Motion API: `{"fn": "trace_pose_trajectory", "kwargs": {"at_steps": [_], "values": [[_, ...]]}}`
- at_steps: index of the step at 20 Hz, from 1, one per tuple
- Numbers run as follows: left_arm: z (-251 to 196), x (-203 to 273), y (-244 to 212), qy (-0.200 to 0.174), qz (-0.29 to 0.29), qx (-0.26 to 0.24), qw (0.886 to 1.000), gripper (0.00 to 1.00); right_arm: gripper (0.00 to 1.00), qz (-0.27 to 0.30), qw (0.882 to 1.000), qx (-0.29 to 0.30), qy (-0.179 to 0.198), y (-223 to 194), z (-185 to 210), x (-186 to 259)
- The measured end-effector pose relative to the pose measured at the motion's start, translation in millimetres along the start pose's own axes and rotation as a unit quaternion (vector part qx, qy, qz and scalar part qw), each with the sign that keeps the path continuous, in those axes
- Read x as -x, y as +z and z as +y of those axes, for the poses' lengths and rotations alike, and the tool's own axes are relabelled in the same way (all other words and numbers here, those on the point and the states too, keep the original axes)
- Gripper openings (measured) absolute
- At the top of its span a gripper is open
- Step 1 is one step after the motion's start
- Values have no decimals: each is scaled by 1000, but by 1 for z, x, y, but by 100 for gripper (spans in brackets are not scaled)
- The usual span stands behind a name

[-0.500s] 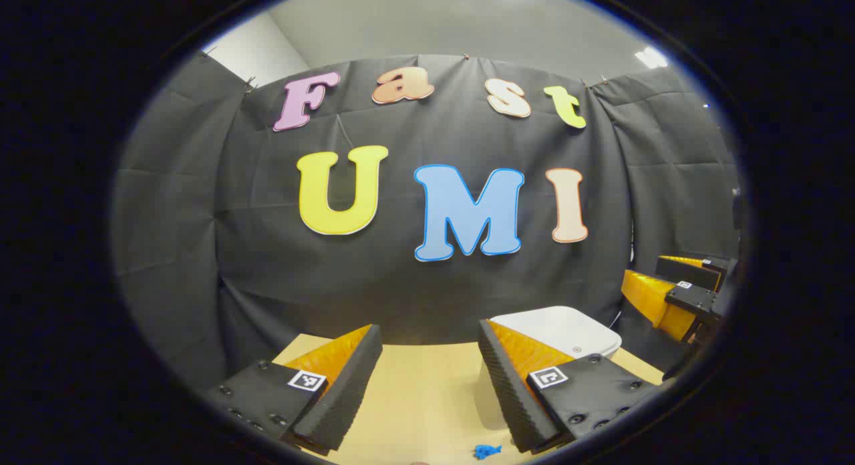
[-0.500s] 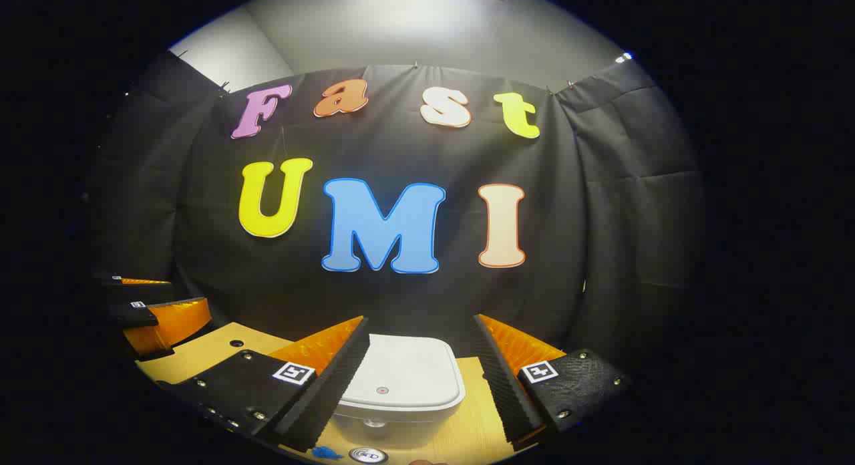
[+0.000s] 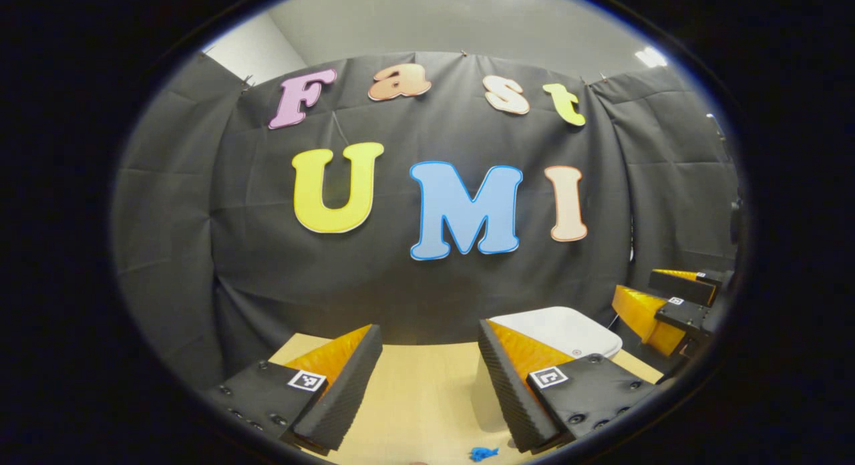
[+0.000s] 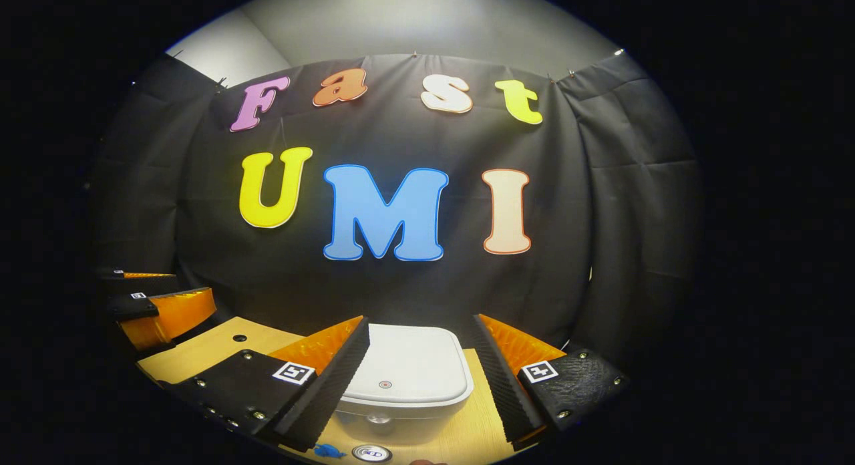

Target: Press the lid of the desktop garbage bin to open it, pick up the crumpled paper on the desktop and throw it into the bin, then pick up the pop can on the desktop and drop it into the bin, and finally close the garbage bin lid.

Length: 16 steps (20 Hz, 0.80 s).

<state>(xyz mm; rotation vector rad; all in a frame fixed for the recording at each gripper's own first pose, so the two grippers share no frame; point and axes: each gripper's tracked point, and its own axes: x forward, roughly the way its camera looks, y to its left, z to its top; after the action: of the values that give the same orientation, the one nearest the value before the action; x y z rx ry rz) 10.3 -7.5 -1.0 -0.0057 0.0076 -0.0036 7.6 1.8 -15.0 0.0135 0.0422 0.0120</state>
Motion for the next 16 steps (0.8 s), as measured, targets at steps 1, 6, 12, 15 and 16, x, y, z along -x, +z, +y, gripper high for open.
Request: {"fn": "trace_pose_trajectory", "kwargs": {"at_steps": [1, 6, 12, 15, 16], "values": [[0, -1, -1, 0, 0, 0, 1000, 95, 97, 2, 1000, 0, 0, -1, 0, 0], [-4, -3, -2, 1, 2, 5, 1000, 95, 97, 15, 1000, -6, 3, -9, -2, -2], [0, -2, -3, 8, 1, 3, 1000, 95, 100, 27, 1000, -2, 13, -17, 3, -6], [0, -4, -1, 10, 0, -1, 1000, 94, 97, 37, 999, 3, 17, -24, 5, -12], [0, -4, -1, 11, 0, -2, 1000, 94, 96, 41, 999, 4, 15, -26, 5, -13]]}}
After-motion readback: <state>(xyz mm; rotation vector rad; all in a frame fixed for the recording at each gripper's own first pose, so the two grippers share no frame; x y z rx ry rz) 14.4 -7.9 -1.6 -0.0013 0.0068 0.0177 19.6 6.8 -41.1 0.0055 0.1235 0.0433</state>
